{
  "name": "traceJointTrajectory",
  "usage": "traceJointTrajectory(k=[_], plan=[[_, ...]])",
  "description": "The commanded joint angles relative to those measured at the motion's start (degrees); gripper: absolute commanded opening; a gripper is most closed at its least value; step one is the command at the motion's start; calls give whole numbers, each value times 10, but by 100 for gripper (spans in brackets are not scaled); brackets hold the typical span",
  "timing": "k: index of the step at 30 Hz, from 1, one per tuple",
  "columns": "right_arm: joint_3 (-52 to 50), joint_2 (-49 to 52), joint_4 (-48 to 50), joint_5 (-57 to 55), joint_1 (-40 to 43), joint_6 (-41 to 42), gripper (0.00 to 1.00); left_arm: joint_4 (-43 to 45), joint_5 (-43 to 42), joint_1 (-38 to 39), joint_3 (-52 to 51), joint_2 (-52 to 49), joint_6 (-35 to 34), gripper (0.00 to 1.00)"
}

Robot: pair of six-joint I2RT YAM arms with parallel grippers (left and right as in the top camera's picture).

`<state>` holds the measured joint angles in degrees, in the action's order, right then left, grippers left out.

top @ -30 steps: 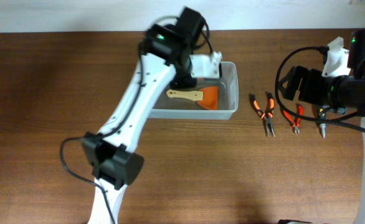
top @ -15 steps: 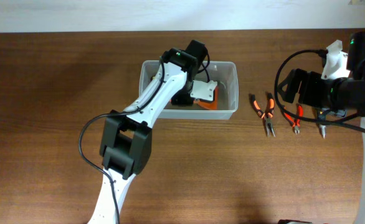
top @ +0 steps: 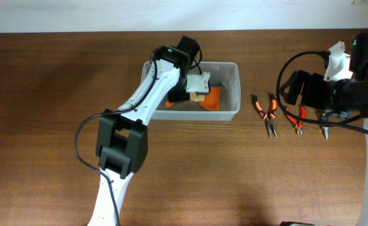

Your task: Pack container

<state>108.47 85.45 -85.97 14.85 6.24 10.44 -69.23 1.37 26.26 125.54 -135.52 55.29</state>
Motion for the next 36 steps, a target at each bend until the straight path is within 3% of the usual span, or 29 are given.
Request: traceJointTrajectory(k=[1,9,16,26,28,31,32,33,36], plan=[[0,-2,1,-5,3,-19,99,0,4,-6,70,92,-105,41],[-3,18,13,-50,3,-38,99,-3,5,-47,163,211,-205,47],[-3,60,0,-36,2,-38,99,-49,-90,-86,150,228,-206,47],[-19,112,16,-40,2,-42,99,-67,-61,-99,75,201,-207,48],[-36,137,27,-61,2,-42,99,-66,-61,-111,75,205,-218,59],[-60,182,42,-81,2,-42,99,-65,-59,-147,75,207,-228,63],[-66,201,48,-81,3,-42,99,-65,-59,-163,75,207,-233,72],[-68,218,51,-81,3,-47,99,-64,-59,-179,75,207,-248,99],[-68,266,70,-81,3,-91,85,-66,-61,-238,75,207,-322,99]])
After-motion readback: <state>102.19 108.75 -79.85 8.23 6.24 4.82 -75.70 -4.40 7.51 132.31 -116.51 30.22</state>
